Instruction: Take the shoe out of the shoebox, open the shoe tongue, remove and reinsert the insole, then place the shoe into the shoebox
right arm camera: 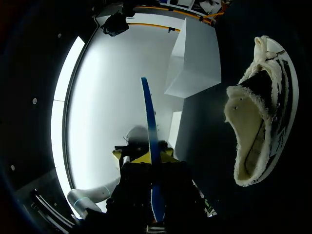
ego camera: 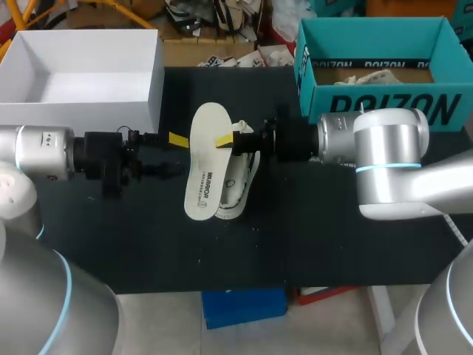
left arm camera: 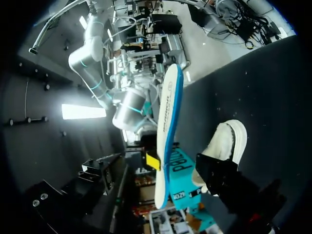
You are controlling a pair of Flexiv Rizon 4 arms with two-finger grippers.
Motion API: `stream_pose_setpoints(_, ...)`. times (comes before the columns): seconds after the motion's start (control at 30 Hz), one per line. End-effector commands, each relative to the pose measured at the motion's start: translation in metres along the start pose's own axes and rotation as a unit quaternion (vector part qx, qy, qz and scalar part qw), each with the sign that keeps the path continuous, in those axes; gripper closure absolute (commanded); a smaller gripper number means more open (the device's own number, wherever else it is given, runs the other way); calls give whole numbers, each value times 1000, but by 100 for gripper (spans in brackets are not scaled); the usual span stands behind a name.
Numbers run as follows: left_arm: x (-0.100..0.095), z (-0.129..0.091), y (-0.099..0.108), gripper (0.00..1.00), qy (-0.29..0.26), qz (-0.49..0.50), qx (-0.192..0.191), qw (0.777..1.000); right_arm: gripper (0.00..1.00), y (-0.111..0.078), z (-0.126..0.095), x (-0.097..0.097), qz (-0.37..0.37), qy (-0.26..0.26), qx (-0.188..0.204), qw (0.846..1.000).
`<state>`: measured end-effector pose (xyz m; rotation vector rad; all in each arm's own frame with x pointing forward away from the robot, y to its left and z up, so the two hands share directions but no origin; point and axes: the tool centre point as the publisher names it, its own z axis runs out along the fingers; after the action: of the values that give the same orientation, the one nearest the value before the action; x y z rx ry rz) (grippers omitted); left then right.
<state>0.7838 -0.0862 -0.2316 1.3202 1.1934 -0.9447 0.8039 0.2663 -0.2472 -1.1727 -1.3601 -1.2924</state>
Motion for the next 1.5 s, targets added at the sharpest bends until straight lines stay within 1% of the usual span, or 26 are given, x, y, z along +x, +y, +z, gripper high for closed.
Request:
stream_pose_setpoints(0.03, 4, 9, 8, 5, -3, 4, -1, 1000, 100, 0, 0, 0, 1, -1, 1, 1000)
stream_pose_setpoints(0.07, 5, 11, 10, 9, -4, 4, -2, 1000, 100, 0, 0, 0, 1, -1, 1, 1000)
stream_pose_setpoints(0.1, 5, 12, 11, 17, -4, 3, -3, 1000, 100, 0, 0, 0, 1, -1, 1, 1000)
stream_pose_setpoints(0.13, 5, 13, 12, 22, -5, 2, -4, 1000, 100, 0, 0, 0, 1, -1, 1, 1000)
stream_pose_setpoints(0.17, 6, 14, 13, 26, -7, 2, -6, 1000, 100, 0, 0, 0, 1, -1, 1, 1000)
stream_pose_setpoints(0.2, 6, 15, 14, 28, -8, 1, -6, 1000, 100, 0, 0, 0, 1, -1, 1, 1000)
stream_pose_setpoints(0.23, 6, 16, 15, 44, -8, 2, -6, 1000, 100, 0, 0, 0, 1, -1, 1, 1000)
stream_pose_setpoints(0.3, 6, 18, 15, 54, -10, 2, -5, 1000, 100, 0, 0, 0, 1, -1, 1, 1000)
stream_pose_setpoints(0.57, 8, 27, 16, 55, -9, 2, 1, 1000, 100, 0, 0, 0, 1, -1, 1, 1000)
stream_pose_setpoints(0.97, 8, 41, 17, 56, -8, 3, 10, 1000, 100, 0, 0, 0, 1, -1, 1, 1000)
stream_pose_setpoints(1.07, 8, 43, 17, 60, -9, 4, 10, 1000, 100, 0, 0, 0, 1, -1, 1, 1000)
stream_pose_setpoints(1.13, 9, 44, 17, 69, -8, 3, 12, 1000, 100, 0, 0, 0, 1, -1, 1, 1000)
stream_pose_setpoints(1.17, 9, 44, 17, 76, -7, 3, 12, 1000, 100, 0, 0, 0, 1, -1, 1, 1000)
stream_pose_setpoints(1.2, 10, 45, 17, 89, -7, 3, 12, 1000, 100, 0, 0, 0, 1, -1, 1, 1000)
stream_pose_setpoints(1.23, 10, 45, 17, 98, -7, 2, 12, 1000, 100, 0, 0, 0, 1, -1, 1, 1000)
stream_pose_setpoints(1.27, 11, 46, 17, 100, -7, 2, 11, 1000, 100, 0, 0, 0, 1, -1, 1, 1000)
stream_pose_setpoints(1.33, 12, 46, 18, 97, -6, 1, 12, 1000, 100, 0, 0, 0, 1, -1, 1, 1000)
stream_pose_setpoints(1.4, 13, 47, 18, 100, -6, 0, 12, 1000, 100, 0, 0, 0, 1, -1, 1, 1000)
stream_pose_setpoints(1.5, 14, 48, 19, 100, -5, -4, 11, 1000, 100, 0, 0, 0, 1, -1, 1, 1000)
